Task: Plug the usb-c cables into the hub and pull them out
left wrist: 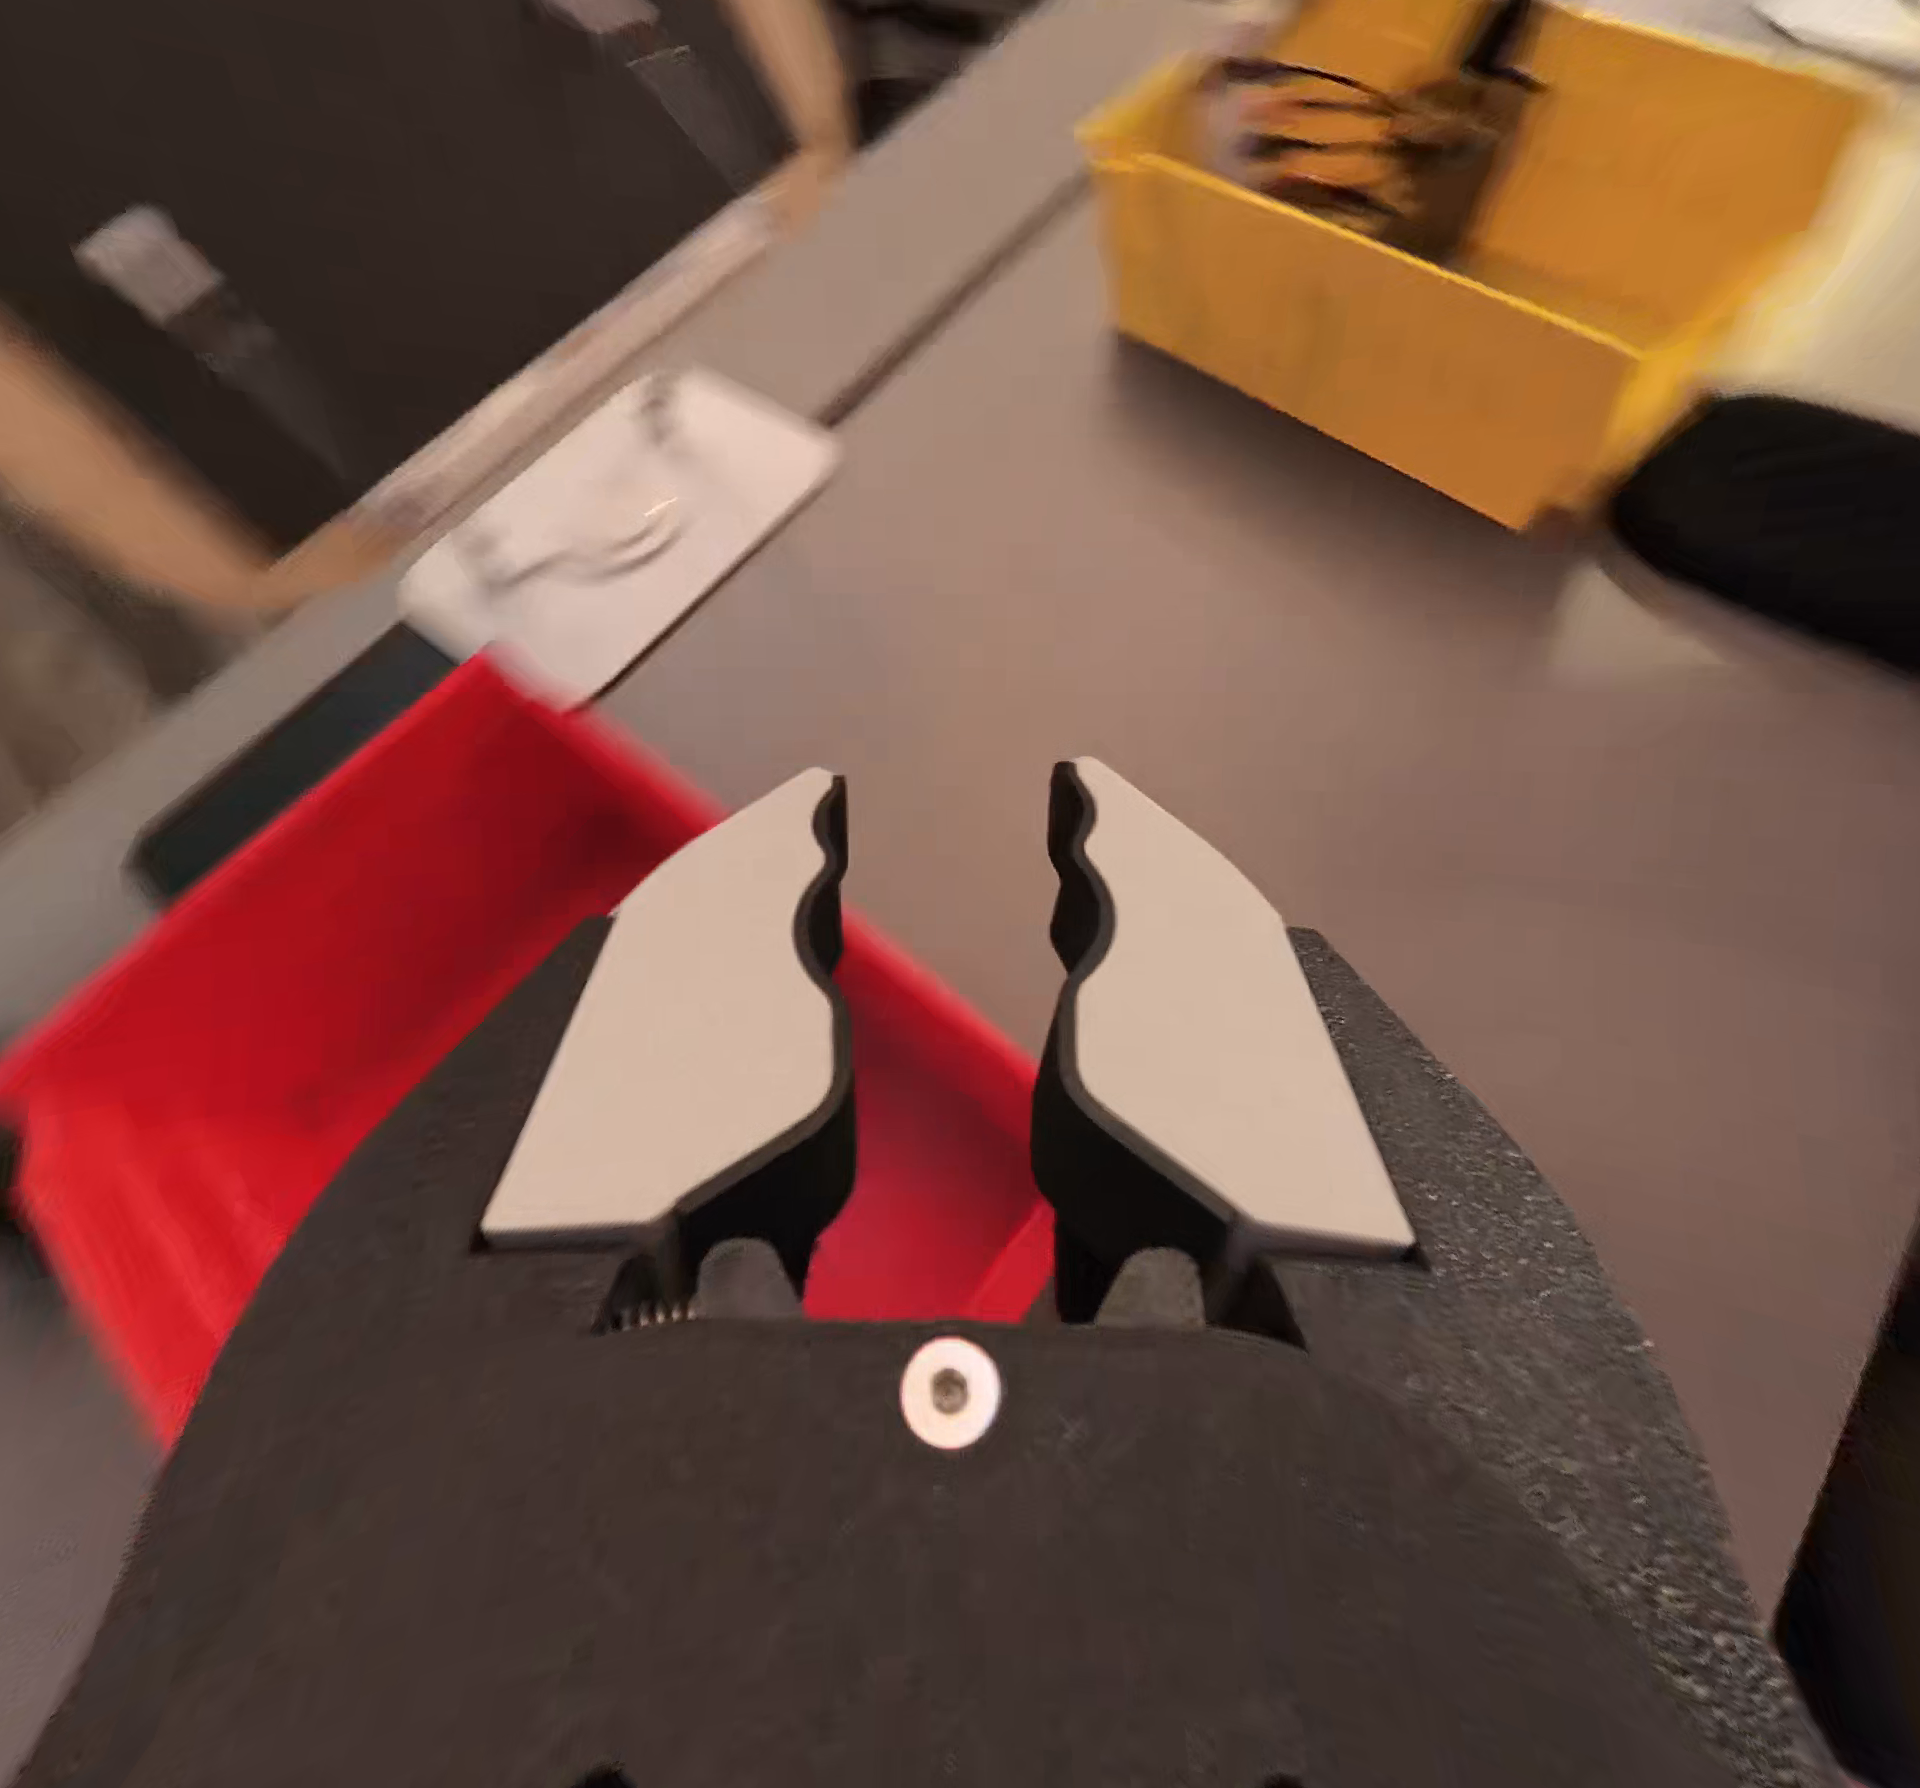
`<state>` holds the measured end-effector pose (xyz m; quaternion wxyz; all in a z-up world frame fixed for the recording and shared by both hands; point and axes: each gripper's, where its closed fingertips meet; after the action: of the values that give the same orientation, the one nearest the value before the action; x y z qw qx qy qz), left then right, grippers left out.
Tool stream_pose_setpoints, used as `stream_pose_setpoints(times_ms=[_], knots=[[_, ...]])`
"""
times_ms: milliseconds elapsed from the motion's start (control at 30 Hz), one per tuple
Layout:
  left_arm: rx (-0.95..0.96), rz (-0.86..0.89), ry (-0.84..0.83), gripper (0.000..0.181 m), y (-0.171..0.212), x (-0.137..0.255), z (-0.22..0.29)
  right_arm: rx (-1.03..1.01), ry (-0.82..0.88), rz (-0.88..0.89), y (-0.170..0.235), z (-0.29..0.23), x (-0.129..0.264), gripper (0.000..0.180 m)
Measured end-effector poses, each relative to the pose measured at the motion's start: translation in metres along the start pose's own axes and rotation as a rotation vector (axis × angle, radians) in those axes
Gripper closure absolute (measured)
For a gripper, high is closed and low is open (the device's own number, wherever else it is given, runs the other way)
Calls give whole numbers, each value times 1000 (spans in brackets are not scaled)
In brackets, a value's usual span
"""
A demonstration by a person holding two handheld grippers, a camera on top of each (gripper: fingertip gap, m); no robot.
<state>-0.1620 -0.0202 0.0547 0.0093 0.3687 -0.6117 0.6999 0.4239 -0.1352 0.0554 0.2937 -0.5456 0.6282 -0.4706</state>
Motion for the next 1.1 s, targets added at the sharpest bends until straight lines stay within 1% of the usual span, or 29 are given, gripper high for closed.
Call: stream_pose_setpoints(times_ms=[67,133,167,233,267,300,367,433,533,600,667,733,800,867,900,967,1000,1033,1100], knots=[[87,6,-120,144,7,14,-28,84,71,-177,22,3,0,145],[134,-28,-237,144,24,26,-54,186,141,-382,49,8,-3,144],[165,-62,-300,144,37,31,-68,204,139,-489,65,8,-7,143],[279,-163,-435,145,68,41,-99,170,39,-700,99,-2,-15,141],[345,-217,-506,144,83,47,-115,159,23,-759,111,-2,-20,139],[401,-257,-572,144,97,53,-130,181,28,-792,121,2,-23,140],[469,-293,-638,142,116,59,-149,249,50,-865,133,15,-28,143],[503,-313,-677,139,128,61,-161,314,115,-882,131,28,-31,142],[551,-421,-736,120,154,63,-173,339,107,-872,130,25,-34,137],[583,-478,-732,115,170,61,-176,354,134,-877,128,27,-34,135],[627,-493,-705,117,181,57,-177,349,155,-886,131,30,-34,134],[666,-518,-674,124,193,53,-175,306,149,-916,139,33,-33,132],[687,-579,-642,126,206,49,-171,248,134,-910,143,34,-36,143],[707,-623,-584,135,216,41,-164,199,98,-913,147,30,-39,153],[723,-634,-549,138,219,35,-160,194,81,-916,149,27,-40,159],[727,-639,-552,146,222,34,-161,211,78,-930,151,23,-41,166],[733,-628,-543,155,220,33,-160,227,81,-937,151,21,-41,169],[741,-626,-526,156,220,33,-158,239,79,-942,151,19,-41,169],[746,-630,-492,171,220,32,-154,250,79,-939,148,18,-39,167]])
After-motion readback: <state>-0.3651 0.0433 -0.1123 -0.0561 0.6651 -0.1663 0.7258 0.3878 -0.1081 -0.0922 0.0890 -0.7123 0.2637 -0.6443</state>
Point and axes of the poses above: each gripper's, where its closed fingertips meet, x back along the fingers, y out of its underside, z = x × y across the jaws, and after that the axes turned 6 degrees about x, right-handed
